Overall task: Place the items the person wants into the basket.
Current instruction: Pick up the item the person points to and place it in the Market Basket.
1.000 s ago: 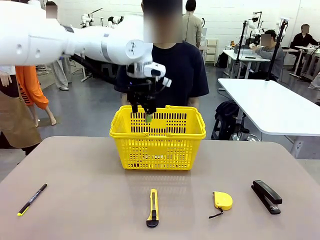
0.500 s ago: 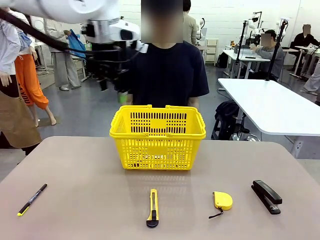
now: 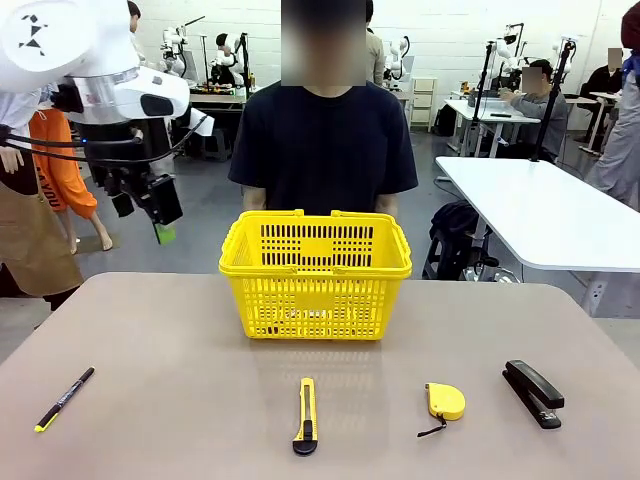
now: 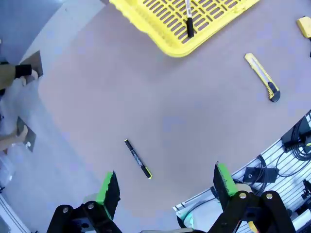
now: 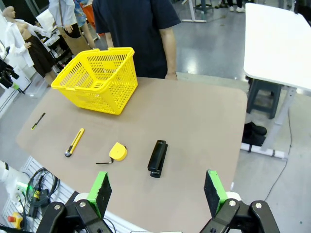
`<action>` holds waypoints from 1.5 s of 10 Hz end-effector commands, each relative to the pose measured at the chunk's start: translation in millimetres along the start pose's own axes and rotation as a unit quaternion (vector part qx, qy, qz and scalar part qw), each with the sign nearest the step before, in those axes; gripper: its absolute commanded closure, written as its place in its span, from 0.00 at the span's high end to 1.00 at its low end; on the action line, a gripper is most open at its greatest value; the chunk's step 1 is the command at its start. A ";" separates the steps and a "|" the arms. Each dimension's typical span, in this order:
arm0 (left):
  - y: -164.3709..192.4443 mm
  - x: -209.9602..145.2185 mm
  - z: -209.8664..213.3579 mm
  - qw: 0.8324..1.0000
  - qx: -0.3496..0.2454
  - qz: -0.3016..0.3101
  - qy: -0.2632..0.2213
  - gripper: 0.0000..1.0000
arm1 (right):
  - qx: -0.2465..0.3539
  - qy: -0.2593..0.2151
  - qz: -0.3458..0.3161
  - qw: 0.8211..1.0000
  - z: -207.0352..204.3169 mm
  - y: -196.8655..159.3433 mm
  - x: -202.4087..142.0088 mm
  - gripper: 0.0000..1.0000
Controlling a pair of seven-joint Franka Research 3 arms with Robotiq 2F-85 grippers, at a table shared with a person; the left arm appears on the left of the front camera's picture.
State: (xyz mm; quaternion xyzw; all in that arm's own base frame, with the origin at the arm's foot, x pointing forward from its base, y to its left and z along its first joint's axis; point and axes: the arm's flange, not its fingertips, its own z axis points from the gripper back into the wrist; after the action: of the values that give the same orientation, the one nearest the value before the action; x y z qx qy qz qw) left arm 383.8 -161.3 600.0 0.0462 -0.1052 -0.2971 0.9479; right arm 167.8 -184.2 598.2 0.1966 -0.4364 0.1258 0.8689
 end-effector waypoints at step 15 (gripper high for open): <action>7.8 -0.1 -4.3 1.000 -0.003 0.002 0.005 1.00 | 0.001 -0.001 0.000 1.000 -2.1 -0.8 -0.9 1.00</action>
State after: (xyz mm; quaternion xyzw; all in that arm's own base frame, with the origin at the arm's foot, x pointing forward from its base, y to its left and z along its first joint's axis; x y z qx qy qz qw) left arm 391.4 -155.3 597.4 0.0446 -0.0979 -0.2973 0.9487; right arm 167.8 -184.2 598.2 0.1967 -0.4364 0.1258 0.8689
